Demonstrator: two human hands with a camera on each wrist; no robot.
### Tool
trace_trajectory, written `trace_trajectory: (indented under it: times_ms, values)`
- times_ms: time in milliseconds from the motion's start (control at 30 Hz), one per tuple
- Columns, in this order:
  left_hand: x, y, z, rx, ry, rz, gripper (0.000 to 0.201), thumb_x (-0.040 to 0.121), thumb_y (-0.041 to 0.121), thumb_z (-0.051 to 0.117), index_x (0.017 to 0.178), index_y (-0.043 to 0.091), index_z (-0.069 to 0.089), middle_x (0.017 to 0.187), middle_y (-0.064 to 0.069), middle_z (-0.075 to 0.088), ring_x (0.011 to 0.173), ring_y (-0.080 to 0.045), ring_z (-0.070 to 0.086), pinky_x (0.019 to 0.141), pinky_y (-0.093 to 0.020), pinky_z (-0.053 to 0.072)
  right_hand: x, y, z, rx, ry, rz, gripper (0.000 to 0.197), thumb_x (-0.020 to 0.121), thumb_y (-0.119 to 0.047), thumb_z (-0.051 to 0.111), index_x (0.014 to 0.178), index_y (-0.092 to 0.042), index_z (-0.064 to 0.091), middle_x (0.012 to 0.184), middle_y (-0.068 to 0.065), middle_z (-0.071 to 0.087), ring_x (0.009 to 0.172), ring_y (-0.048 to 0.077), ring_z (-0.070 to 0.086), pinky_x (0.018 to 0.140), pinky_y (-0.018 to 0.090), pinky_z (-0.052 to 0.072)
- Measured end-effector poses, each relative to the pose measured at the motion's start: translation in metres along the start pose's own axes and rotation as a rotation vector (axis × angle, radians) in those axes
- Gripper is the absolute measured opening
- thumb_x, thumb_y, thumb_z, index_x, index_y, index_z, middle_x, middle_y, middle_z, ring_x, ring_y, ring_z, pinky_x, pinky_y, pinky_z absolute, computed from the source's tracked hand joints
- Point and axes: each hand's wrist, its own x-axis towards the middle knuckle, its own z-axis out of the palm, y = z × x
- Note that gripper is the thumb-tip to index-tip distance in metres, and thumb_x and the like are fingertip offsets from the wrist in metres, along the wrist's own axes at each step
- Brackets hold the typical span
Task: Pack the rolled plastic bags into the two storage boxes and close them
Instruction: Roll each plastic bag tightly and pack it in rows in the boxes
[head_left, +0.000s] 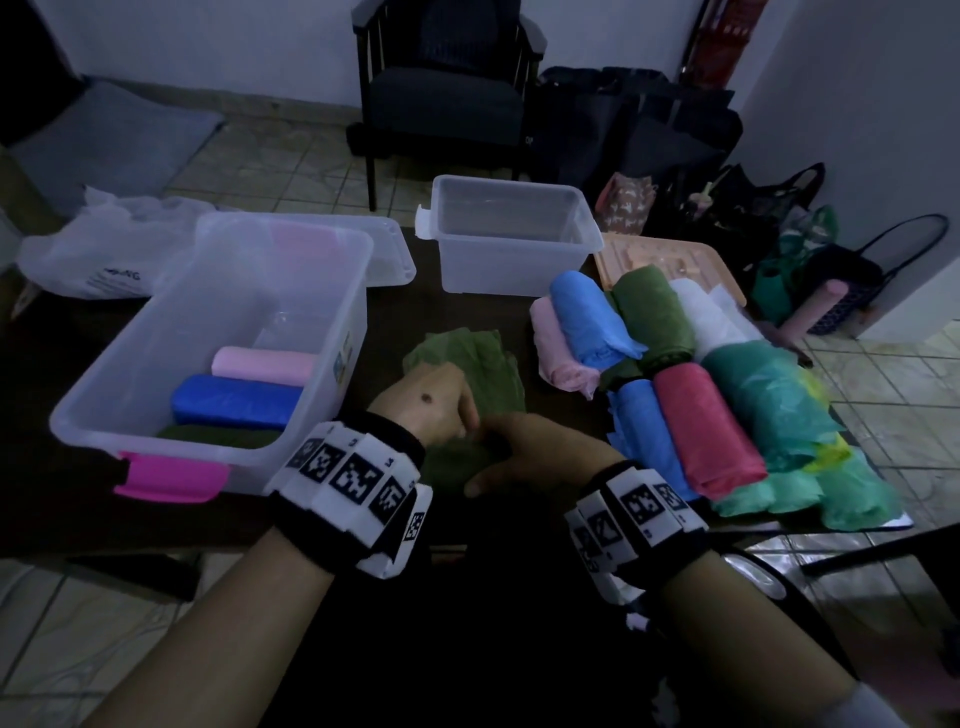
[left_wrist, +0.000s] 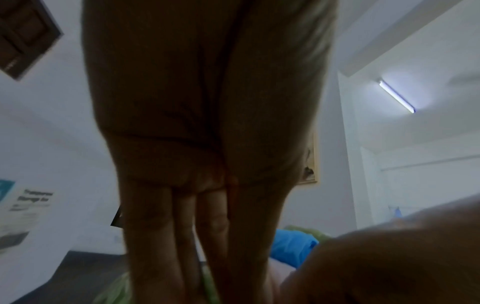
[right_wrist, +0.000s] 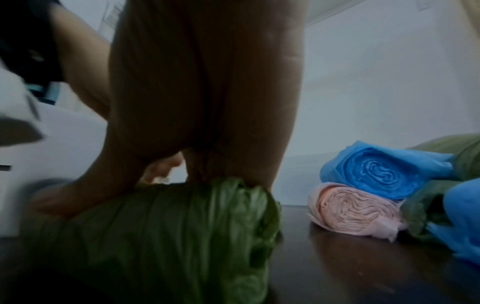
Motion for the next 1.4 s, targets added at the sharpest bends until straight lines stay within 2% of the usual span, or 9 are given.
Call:
trace_trajectory:
  times_ms: [233,433,533,667,967,1067,1200,1333,1400]
  values:
    - [-0.01,-0.024,0.017,0.068,-0.089,-0.038,0.06,0.076,0.021,0.076,0.131,0.026,0.053,0.135,-0.004,0.052,0.118,-0.018,0.053,0.099,-0.027,0.042,-0.001,0.001,0.007,-0.034,0.208,-0.015,0.058,0.078,-0.038,0.072,0.126,-0.013,0.051,0.126,0.006,0.05,0.116,0.019,0.045,0.092,0.024,0.035]
    - [-0.003,-0.023,0.022,0.087,-0.046,0.015,0.047,0.072,0.016,0.079,0.116,0.022,0.064,0.112,-0.005,0.065,0.101,-0.019,0.061,0.084,-0.027,0.049,-0.018,-0.016,0.047,-0.45,0.565,-0.05,0.024,0.083,-0.024,0.062,0.099,-0.006,0.063,0.097,0.012,0.058,0.091,0.03,0.058,0.071,0.034,0.048]
    - [0.001,-0.02,0.025,0.089,-0.052,0.013,0.051,0.071,0.015,0.08,0.119,0.02,0.063,0.113,-0.006,0.064,0.101,-0.019,0.061,0.084,-0.028,0.05,-0.017,-0.014,0.064,-0.462,0.528,-0.003,0.045,0.075,-0.028,0.039,0.102,-0.003,0.065,0.089,0.013,0.063,0.079,0.03,0.063,0.071,0.035,0.054]
    - [0.009,-0.02,0.03,0.129,-0.048,0.022,0.061,0.068,0.014,0.082,0.124,0.016,0.056,0.118,-0.009,0.061,0.106,-0.023,0.059,0.087,-0.032,0.05,-0.011,-0.012,0.052,-0.504,0.396,0.021,0.065,0.083,-0.032,0.054,0.138,-0.001,0.034,0.129,0.018,0.043,0.12,0.035,0.041,0.106,0.04,0.029]
    - [0.015,-0.022,0.022,0.195,-0.189,-0.004,0.062,0.077,0.029,0.075,0.133,0.018,0.05,0.126,-0.006,0.055,0.114,-0.022,0.054,0.093,-0.031,0.047,-0.002,-0.012,0.038,-0.522,0.267,0.074,0.059,0.08,-0.037,0.063,0.124,-0.006,0.039,0.128,0.013,0.044,0.121,0.03,0.04,0.097,0.037,0.031]
    - [0.01,-0.027,0.024,0.177,-0.029,0.066,0.065,0.07,0.03,0.08,0.127,0.019,0.052,0.133,0.0,0.044,0.124,-0.018,0.043,0.101,-0.028,0.038,-0.004,-0.012,0.034,-0.456,0.2,0.097,0.062,0.081,-0.038,0.063,0.128,-0.006,0.038,0.13,0.014,0.039,0.123,0.032,0.036,0.099,0.039,0.031]
    - [0.006,-0.032,0.026,0.077,0.03,0.069,0.048,0.075,0.025,0.077,0.121,0.02,0.06,0.129,-0.005,0.054,0.116,-0.018,0.053,0.093,-0.024,0.041,-0.002,-0.015,0.029,-0.436,0.192,0.132,0.064,0.081,-0.04,0.062,0.13,-0.007,0.037,0.132,0.014,0.032,0.125,0.032,0.028,0.101,0.04,0.028]
    - [0.009,-0.029,0.025,0.085,0.001,0.043,0.035,0.089,0.022,0.06,0.124,0.017,0.057,0.129,-0.009,0.054,0.113,-0.023,0.054,0.088,-0.027,0.042,-0.006,-0.017,0.045,-0.519,0.442,0.12,0.062,0.081,-0.039,0.061,0.129,-0.012,0.033,0.126,0.011,0.039,0.117,0.03,0.039,0.098,0.041,0.034]
    - [0.012,-0.029,0.025,0.081,-0.015,0.056,0.033,0.093,0.016,0.05,0.126,0.017,0.056,0.127,-0.009,0.056,0.113,-0.023,0.054,0.091,-0.028,0.044,-0.009,-0.022,0.059,-0.526,0.668,0.123,0.036,0.078,-0.029,0.056,0.107,-0.014,0.04,0.099,0.008,0.053,0.09,0.026,0.056,0.078,0.037,0.048]
